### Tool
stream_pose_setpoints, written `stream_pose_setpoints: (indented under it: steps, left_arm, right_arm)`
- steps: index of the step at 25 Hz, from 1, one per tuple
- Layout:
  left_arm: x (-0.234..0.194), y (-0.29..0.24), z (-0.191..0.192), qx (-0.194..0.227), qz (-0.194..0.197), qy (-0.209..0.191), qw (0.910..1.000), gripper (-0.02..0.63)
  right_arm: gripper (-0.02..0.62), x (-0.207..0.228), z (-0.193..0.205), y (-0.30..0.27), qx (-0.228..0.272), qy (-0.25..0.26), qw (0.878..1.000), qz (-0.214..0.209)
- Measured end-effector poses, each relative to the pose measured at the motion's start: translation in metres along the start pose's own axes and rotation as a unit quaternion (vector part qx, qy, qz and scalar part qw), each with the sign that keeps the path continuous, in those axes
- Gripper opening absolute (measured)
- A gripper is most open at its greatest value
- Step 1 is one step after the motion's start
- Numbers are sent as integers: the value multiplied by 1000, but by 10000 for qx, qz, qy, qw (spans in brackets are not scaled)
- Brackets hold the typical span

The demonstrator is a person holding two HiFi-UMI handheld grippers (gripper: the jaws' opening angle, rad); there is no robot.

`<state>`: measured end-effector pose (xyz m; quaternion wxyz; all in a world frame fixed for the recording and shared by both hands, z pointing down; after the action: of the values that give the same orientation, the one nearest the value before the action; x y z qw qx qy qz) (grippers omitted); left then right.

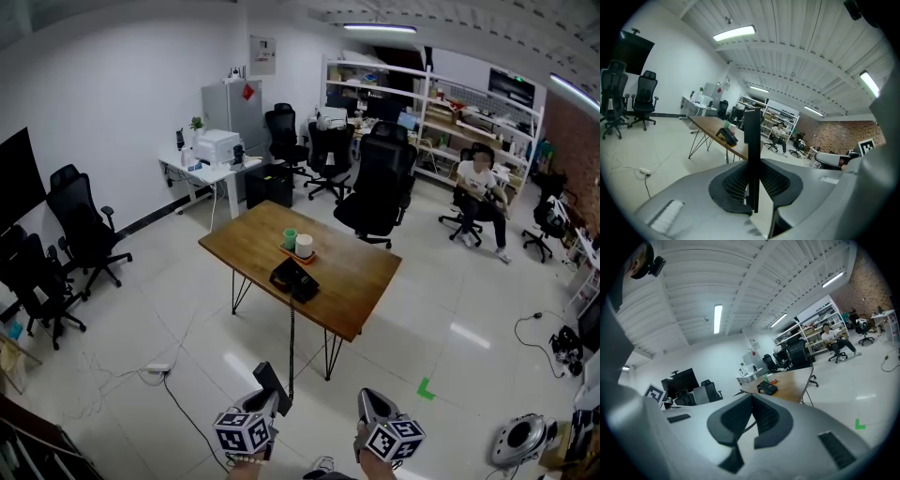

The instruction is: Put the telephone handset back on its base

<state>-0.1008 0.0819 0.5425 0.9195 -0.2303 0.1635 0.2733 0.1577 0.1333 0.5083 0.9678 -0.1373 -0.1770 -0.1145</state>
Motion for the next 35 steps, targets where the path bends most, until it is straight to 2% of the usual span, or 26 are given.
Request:
stream_pose_setpoints:
  steps: [9, 13, 21, 29, 35]
  left_arm:
    - [14, -58, -21, 50, -224, 143, 9996, 69]
    - [20, -71, -15, 8, -323, 296, 9990, 69]
    - [9, -91, -20, -29, -492, 524, 9974, 69]
    - [-14, -144, -47, -16, -338, 547, 9979, 69]
    - [-48, -198, -63, -30, -110, 1049, 9944, 69]
  right_arm:
    - [2, 50, -25, -27, -131, -23, 9996, -232]
    - [2, 75, -24, -35, -289, -42, 9992, -257]
    - [2, 87, -28, -66, -394, -103, 9982, -444]
    - [2, 104, -42, -109, -372, -59, 9987, -333]
    - [2, 116, -62, -158, -386, 29, 9991, -149]
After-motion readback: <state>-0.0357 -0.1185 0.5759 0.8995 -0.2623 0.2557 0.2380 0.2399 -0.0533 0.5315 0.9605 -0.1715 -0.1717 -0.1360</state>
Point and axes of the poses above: the fingertips, and each gripper's own axes: y backward along the fingers, x to its right, z out of its underside, the point moved 5 cm from there along y, backward along the fingers, and after that the axes turned 2 degrees about z, right-handed, at the moved point
